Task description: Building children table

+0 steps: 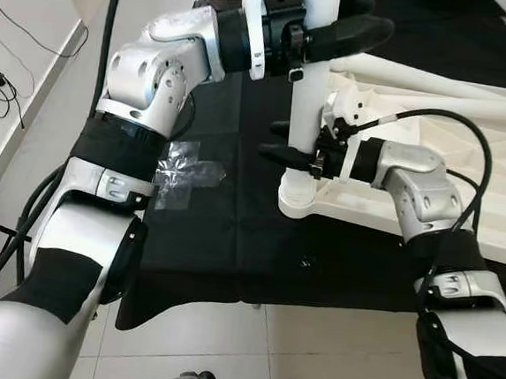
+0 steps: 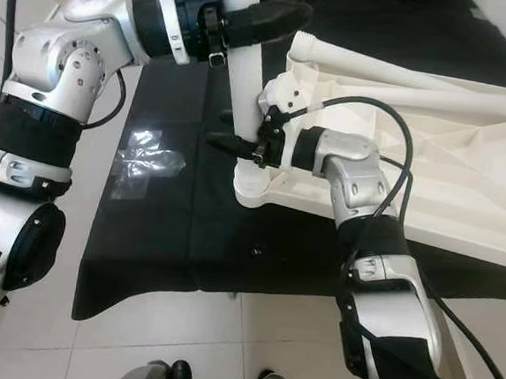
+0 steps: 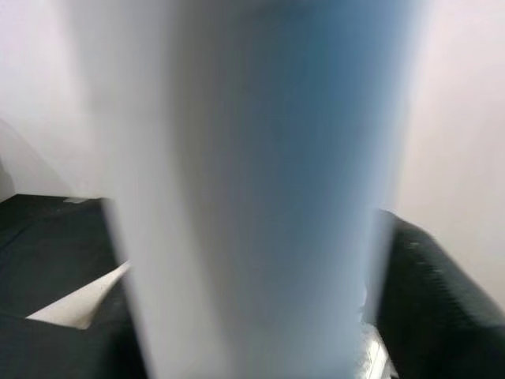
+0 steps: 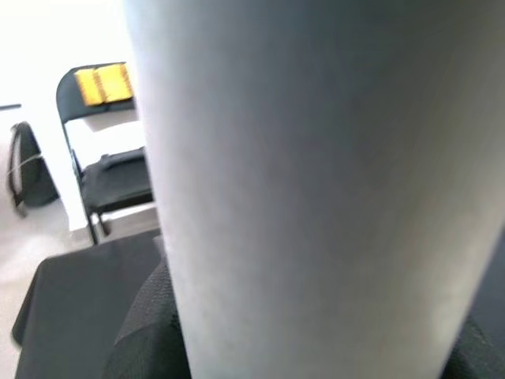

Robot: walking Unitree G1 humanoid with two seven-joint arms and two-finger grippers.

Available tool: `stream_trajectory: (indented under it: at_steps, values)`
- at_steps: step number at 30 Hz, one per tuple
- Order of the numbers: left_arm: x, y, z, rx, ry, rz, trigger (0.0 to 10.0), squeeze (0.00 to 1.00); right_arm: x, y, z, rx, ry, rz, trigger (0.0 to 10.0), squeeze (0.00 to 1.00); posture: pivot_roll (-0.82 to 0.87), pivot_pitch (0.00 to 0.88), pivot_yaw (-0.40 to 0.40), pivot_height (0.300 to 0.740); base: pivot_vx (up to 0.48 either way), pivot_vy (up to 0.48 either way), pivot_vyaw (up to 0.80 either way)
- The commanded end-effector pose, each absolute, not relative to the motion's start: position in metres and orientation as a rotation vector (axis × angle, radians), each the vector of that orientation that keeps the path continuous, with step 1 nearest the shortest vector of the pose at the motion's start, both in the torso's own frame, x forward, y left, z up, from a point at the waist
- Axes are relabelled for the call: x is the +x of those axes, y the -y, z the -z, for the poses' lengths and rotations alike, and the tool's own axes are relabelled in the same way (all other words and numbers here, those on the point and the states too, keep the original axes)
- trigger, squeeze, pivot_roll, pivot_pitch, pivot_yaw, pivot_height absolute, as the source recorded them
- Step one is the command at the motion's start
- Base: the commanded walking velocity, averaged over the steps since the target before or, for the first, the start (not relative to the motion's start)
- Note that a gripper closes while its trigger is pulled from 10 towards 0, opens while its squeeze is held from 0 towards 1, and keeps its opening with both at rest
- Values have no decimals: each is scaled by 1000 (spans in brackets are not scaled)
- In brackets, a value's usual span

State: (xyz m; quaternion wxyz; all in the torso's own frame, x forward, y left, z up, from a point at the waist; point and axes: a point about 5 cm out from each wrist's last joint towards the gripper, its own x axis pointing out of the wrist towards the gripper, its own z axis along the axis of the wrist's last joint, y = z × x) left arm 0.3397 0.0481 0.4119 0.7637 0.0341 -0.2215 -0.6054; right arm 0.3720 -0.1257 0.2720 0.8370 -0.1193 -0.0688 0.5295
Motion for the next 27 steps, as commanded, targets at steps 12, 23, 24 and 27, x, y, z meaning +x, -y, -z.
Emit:
stream_trajectory:
  at_steps: [12, 23, 24, 27]
  values:
    - [339, -64, -419, 52, 518, 1275, 10000, 0, 331, 105, -204, -101, 127, -436, 0, 0, -48, 243, 82, 740, 0, 0, 0]
    - [338, -66, -411, 48, 495, 1273, 10000, 0, 314, 72, -205, -134, 79, -307, 0, 0, -55, 232, 82, 740, 0, 0, 0]
    - [338, -66, -411, 48, 495, 1273, 10000, 0, 314, 72, -205, -134, 79, -307, 0, 0, -55, 232, 82, 740, 0, 0, 0]
    - [337, -66, -409, 48, 488, 1282, 10000, 0, 317, 75, -210, -131, 93, -293, 0, 0, -55, 233, 82, 740, 0, 0, 0]
